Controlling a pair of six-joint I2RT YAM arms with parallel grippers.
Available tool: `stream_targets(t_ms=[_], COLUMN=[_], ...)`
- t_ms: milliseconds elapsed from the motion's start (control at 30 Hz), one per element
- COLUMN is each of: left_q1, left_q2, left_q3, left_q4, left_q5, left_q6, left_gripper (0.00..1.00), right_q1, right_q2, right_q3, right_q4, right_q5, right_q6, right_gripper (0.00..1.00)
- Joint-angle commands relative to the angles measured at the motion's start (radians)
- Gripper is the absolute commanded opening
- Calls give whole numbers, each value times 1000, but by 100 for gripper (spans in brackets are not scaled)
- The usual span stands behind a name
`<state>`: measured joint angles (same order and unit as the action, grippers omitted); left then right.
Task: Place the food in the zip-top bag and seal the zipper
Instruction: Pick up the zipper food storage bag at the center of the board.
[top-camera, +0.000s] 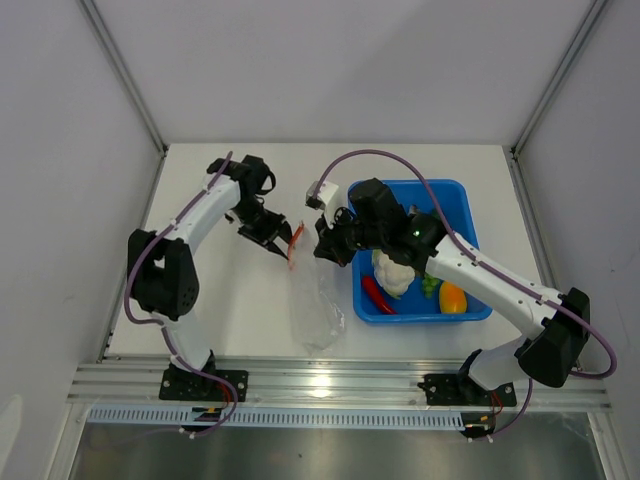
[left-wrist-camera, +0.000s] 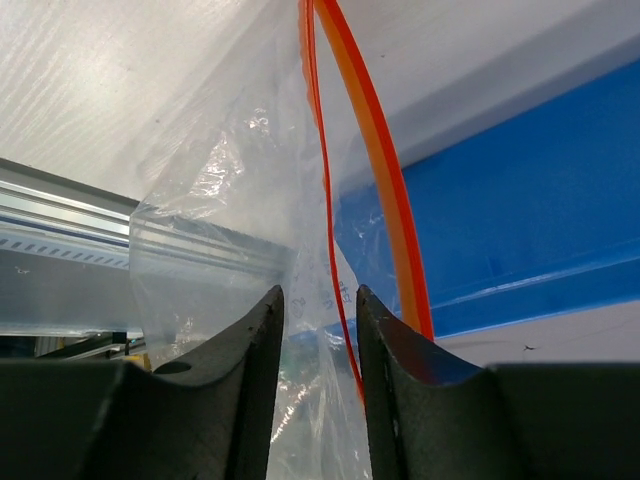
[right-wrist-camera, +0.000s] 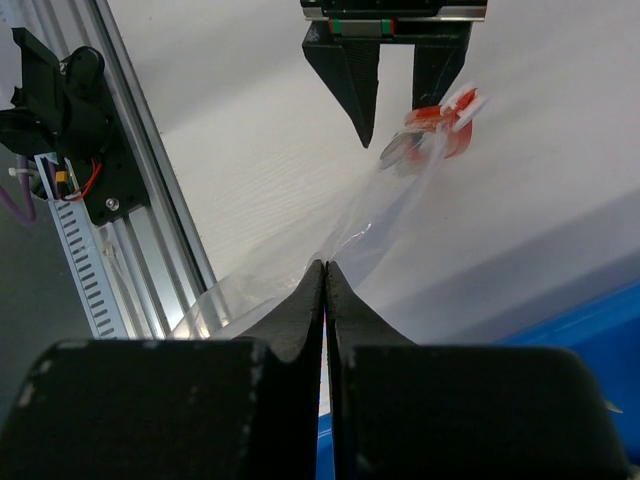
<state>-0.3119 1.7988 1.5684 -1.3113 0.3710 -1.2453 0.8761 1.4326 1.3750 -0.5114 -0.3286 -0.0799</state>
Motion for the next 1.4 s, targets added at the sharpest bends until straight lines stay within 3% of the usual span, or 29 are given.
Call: stream_targets(t_ms=[0, 167, 333, 500, 567, 667, 833, 967, 1000, 1033, 1233, 1367], left_q1=[-18, -30, -30, -30, -38, -44, -62, -102, -110, -121, -237, -338], left_q2=[10, 16, 11, -13, -19, -53, -170, -197, -200, -200, -223, -292], left_q3=[-16, -42, -34, 36, 131, 189, 93, 91, 108, 120, 174, 118], left_q4=[14, 49, 72, 141, 156, 164, 362, 350, 353, 343, 296, 274], left_q5=[20, 43, 49, 19, -52, -136, -124, -164, -170, -188, -316, -472], left_q6=[23, 20, 33, 98, 185, 272, 447, 535, 556, 579, 745, 771], left_gripper=[37, 33, 3, 0, 1, 1, 1, 1, 1, 1, 1, 1], right_q1=[8, 9, 9, 9, 9, 9, 9, 4, 3, 1, -72, -114], right_q2=[5, 5, 0, 3, 6, -15, -54, -70, -77, -81, -34, 32], right_q3=[49, 49, 49, 76, 104, 114, 137, 191, 208, 213, 278, 346], right_q4=[13, 13, 7, -41, -62, -99, -159, -217, -229, -234, -291, -401], right_q5=[13, 19, 34, 100, 140, 195, 221, 250, 269, 289, 232, 215], right_q6=[-12, -9, -8, 9, 25, 41, 75, 152, 202, 231, 446, 509], right_gripper=[0, 0, 0, 1, 16, 21, 43, 64, 91, 99, 100, 99])
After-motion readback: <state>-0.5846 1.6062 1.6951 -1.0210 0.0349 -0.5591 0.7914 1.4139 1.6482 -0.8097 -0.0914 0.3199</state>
